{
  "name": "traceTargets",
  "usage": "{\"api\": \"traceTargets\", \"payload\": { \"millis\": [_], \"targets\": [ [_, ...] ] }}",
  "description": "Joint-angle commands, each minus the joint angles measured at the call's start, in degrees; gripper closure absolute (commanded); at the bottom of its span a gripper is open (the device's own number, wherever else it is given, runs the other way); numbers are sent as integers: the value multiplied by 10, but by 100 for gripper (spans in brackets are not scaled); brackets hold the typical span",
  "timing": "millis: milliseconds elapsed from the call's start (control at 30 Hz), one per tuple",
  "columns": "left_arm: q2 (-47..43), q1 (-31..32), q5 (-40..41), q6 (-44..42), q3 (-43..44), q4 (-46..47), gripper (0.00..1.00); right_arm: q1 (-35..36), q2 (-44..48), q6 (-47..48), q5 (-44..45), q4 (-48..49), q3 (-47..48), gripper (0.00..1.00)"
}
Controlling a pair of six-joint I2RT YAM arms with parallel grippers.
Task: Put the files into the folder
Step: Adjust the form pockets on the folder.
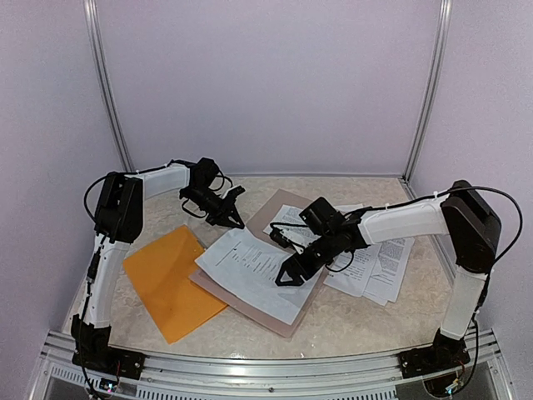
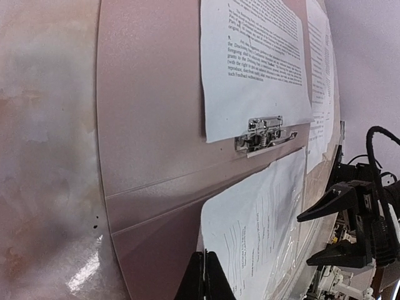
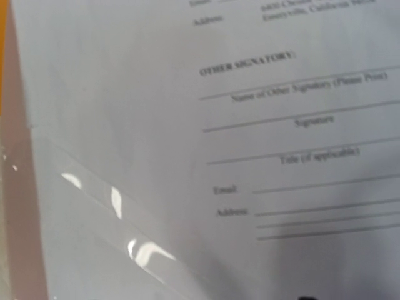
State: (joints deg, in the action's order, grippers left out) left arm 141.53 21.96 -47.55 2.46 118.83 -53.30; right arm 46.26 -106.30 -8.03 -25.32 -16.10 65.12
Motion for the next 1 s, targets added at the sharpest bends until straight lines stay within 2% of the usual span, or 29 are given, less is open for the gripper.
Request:
{"api": "traceTargets", "payload": {
  "millis": [0, 367, 600, 833, 967],
  "targets": [
    [-4, 1, -2, -44, 22, -41, 100, -4, 23, 2, 18, -21, -4, 34],
    [5, 7, -13, -92, 31, -71, 100, -4, 12, 4, 25, -30, 5, 34],
    [36, 6, -28, -112, 88, -103, 100, -5, 11, -5, 66, -39, 9, 34],
    [37, 10, -31, -116, 77, -103, 100, -23, 11, -8, 131, -38, 13, 22],
    [37, 12, -32, -114, 78, -101, 100, -31, 4, 7, 150, -45, 21, 20]
  ]
}}
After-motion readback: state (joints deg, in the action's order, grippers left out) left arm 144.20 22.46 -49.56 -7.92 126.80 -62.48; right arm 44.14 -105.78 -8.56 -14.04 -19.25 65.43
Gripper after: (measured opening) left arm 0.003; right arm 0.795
